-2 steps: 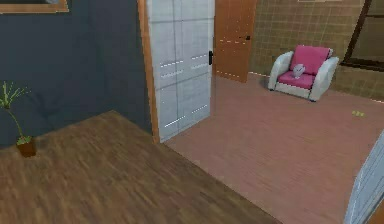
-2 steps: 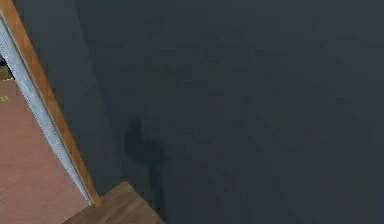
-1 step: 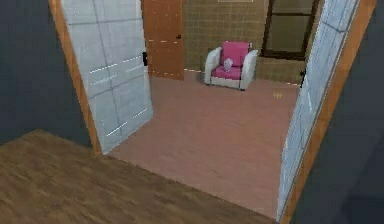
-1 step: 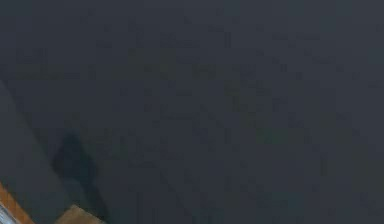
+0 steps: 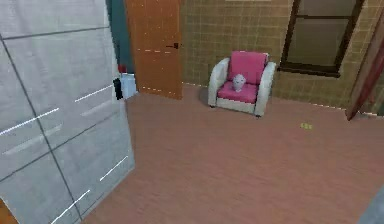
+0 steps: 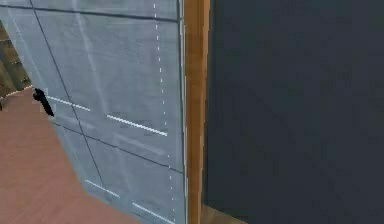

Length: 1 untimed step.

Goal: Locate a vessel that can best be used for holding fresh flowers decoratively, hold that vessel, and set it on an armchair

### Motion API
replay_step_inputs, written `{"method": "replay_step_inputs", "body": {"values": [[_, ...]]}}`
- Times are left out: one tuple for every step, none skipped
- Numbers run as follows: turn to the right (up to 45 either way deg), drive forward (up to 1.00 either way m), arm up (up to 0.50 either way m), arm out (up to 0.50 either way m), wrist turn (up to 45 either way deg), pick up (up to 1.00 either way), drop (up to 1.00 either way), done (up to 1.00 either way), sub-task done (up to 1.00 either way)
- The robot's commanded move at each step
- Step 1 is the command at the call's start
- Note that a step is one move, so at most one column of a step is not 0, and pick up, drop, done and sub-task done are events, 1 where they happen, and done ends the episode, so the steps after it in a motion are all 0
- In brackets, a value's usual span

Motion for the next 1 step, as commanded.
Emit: {"method": "replay_step_inputs", "body": {"values": [[0.0, 1.00, 0.00, 0.00, 0.0, 0.00, 0.00, 0.00, 0.00]]}}
